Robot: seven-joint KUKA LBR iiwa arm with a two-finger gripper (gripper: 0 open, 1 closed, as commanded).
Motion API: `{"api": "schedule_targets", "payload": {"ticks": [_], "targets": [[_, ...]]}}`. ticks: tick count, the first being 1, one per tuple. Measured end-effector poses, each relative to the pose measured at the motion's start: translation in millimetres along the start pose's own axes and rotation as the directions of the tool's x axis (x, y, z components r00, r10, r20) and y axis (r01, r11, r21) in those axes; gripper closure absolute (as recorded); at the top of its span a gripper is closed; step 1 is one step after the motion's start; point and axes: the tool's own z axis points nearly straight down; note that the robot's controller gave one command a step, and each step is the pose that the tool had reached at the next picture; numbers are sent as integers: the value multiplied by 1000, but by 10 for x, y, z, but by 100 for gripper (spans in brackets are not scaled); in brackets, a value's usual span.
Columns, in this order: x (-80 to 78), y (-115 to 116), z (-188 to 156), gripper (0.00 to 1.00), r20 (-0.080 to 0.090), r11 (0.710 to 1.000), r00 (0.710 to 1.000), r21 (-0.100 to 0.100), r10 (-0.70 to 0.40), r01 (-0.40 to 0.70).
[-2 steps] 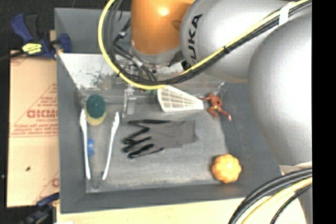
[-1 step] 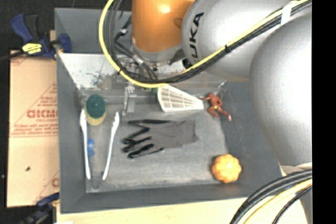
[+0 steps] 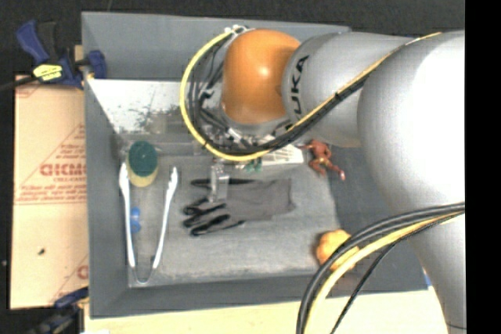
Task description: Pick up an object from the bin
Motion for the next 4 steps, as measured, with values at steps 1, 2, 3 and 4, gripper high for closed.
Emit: {"api": "schedule_targets", "payload": {"ticks": [1,2,3,4], "targets": [[192,-44,-694,0,15,1000,1000,-2,-11,11],[585,-300,-41,0,-1,1000,1000,1,2,-2],[609,-234,254,0,24,998,998,-2,-58,59],[459,-420,240,100,15,999,999,-1,43,-43]]}}
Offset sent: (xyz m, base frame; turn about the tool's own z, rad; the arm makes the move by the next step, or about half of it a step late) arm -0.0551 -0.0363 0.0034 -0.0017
